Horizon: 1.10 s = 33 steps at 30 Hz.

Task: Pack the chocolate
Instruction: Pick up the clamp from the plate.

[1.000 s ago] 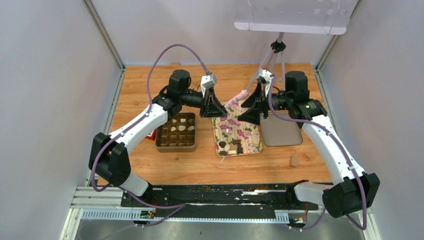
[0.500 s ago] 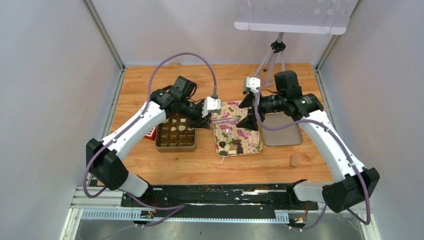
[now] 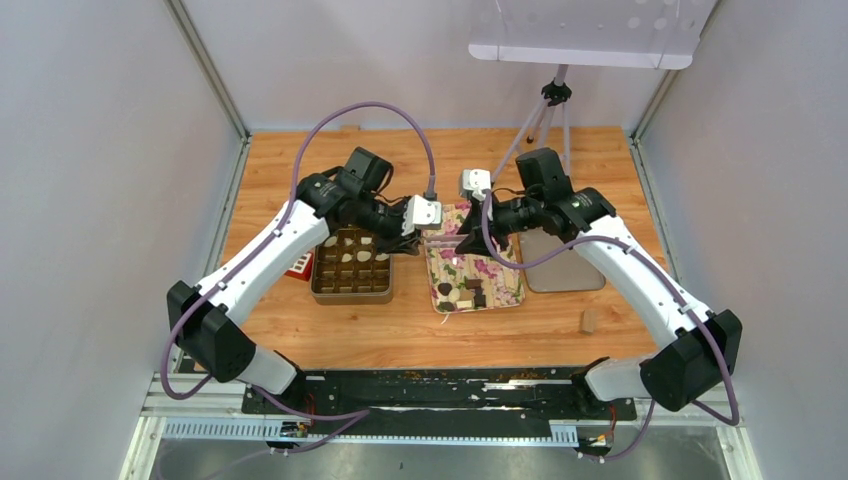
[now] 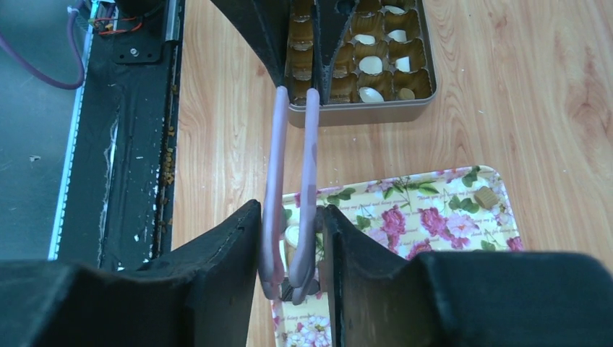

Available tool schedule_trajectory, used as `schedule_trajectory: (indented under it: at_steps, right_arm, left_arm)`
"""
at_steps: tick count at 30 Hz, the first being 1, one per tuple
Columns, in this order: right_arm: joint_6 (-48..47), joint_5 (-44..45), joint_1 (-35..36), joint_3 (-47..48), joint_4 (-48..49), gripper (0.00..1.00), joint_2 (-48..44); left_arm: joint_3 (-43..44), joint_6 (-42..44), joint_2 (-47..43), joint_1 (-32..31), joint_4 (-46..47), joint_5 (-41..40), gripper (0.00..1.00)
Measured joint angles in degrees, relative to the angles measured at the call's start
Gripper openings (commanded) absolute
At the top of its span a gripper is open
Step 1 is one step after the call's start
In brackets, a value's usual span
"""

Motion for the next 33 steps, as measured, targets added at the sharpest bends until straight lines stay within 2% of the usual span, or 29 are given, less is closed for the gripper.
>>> schedule_trajectory:
  at_steps: [5, 9, 10, 13, 17, 19, 23, 27, 33]
  right_arm:
    - [0.0, 0.7, 0.0, -1.1, 1.3, 0.18, -0.2]
    - [0.5, 0.8, -0.3, -2.6, 1.8, 0.16, -0.9]
    - [0.8, 0.6, -0.5, -2.9, 1.8, 0.16, -1.2]
    - [2.3, -0.5, -2.3, -3.0, 1.9, 0.15, -2.1]
    - [6.1, -3.1, -5.7, -3.1, 2.7, 0.15, -3.7]
    - [10.3, -5.1, -7.7, -3.9, 5.2, 0.15, -5.2]
    - [20.3, -8.7, -10.4, -6.8, 12.7, 0.15, -8.0]
    - [30.1, -10.8, -11.6, -9.2, 21.5, 0.15, -9.0]
    - [38.5, -12.3, -12.0, -10.5, 29.3, 0.17, -8.9]
  left_arm:
    - [0.2, -0.6, -0.4, 0.0, 0.5, 0.8, 0.44]
    - [0.2, -3.1, -1.4, 0.2, 2.8, 3.3, 0.73]
    - [0.1, -4.3, -1.8, 0.6, 3.9, 4.4, 0.84]
    - [-1.0, -11.5, -3.7, 2.6, 10.0, 8.1, 0.98]
    - [-3.6, -26.8, -5.6, 6.8, 22.7, 11.9, 1.00]
    - [-3.8, -34.8, -5.7, 8.4, 29.0, 13.0, 1.00]
    - [-4.8, -45.2, -5.6, 8.6, 37.2, 16.6, 1.00]
    - [-7.6, -50.5, -5.3, 8.5, 41.7, 21.4, 0.95]
    - [-9.5, -51.9, -3.2, 8.2, 44.3, 27.3, 0.82]
